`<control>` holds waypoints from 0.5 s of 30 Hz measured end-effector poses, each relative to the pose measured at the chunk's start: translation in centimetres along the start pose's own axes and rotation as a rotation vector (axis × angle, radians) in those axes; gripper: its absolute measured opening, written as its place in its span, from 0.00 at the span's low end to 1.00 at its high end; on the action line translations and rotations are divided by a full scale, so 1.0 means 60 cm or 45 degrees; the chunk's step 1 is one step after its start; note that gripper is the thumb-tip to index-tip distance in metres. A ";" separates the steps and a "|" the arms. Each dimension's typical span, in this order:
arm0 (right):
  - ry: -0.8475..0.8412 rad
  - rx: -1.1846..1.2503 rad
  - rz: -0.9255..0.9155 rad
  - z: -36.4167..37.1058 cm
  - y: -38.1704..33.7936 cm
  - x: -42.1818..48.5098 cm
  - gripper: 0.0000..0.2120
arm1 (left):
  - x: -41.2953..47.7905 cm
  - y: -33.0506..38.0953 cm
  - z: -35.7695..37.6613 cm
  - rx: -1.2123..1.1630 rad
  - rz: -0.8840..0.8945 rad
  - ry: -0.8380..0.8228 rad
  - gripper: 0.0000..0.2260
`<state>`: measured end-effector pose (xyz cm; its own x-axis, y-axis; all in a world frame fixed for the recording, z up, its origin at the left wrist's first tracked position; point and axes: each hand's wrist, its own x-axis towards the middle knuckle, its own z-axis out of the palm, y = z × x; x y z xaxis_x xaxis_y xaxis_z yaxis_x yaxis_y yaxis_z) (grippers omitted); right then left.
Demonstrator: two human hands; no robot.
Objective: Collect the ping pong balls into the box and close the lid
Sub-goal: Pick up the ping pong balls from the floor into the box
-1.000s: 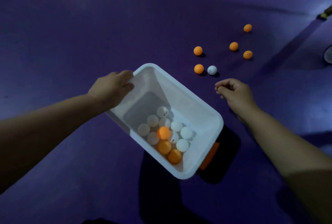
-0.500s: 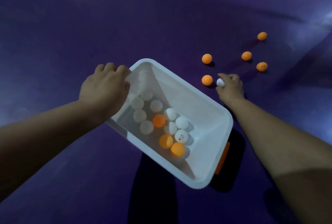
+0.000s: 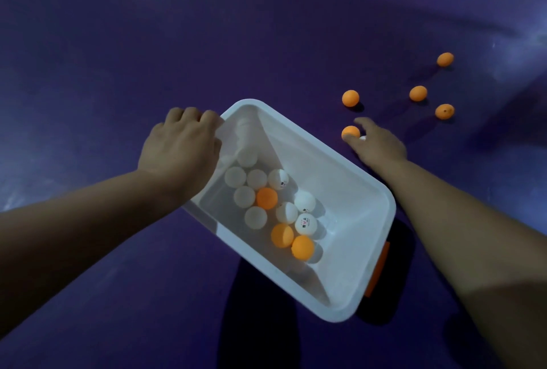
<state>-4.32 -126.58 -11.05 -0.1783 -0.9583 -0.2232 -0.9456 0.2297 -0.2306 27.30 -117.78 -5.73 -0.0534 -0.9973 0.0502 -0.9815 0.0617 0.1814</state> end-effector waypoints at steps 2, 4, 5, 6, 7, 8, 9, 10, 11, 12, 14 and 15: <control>-0.048 -0.061 -0.010 0.000 0.003 0.000 0.18 | 0.000 0.000 0.000 0.000 -0.001 0.000 0.14; -0.017 -0.038 0.008 -0.004 0.002 -0.007 0.16 | -0.001 0.000 -0.001 -0.003 -0.006 0.005 0.14; 0.013 0.040 0.005 -0.009 -0.002 -0.013 0.16 | -0.001 -0.001 -0.001 -0.005 -0.008 0.006 0.13; 0.052 0.188 -0.012 -0.015 -0.007 -0.021 0.16 | -0.002 -0.001 -0.001 -0.006 -0.009 0.004 0.13; 0.091 0.396 -0.044 -0.025 -0.016 -0.031 0.15 | -0.002 -0.001 -0.001 -0.006 -0.011 0.001 0.13; 0.128 0.618 -0.092 -0.037 -0.028 -0.044 0.14 | -0.002 -0.002 -0.002 -0.008 -0.012 -0.003 0.13; 0.160 0.802 -0.159 -0.051 -0.041 -0.060 0.12 | -0.002 -0.002 -0.001 -0.010 -0.011 -0.006 0.14; 0.177 0.927 -0.239 -0.065 -0.053 -0.078 0.10 | -0.001 -0.002 -0.002 -0.013 -0.008 -0.008 0.14; 0.171 0.991 -0.329 -0.078 -0.063 -0.099 0.09 | -0.002 -0.002 -0.002 -0.017 -0.005 -0.010 0.14; 0.144 1.008 -0.420 -0.088 -0.072 -0.121 0.08 | -0.002 -0.001 -0.002 -0.020 -0.005 -0.014 0.14; 0.057 0.959 -0.539 -0.100 -0.084 -0.161 0.11 | -0.003 0.000 -0.003 -0.032 -0.013 -0.028 0.14; 0.012 0.925 -0.560 -0.103 -0.088 -0.176 0.13 | -0.002 0.001 -0.005 -0.034 -0.015 -0.036 0.14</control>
<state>0.87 -118.72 -1.64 0.1593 -0.9866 0.0361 -0.5204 -0.1150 -0.8461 27.32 -117.62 -5.46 -0.0472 -0.9987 0.0205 -0.9769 0.0504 0.2078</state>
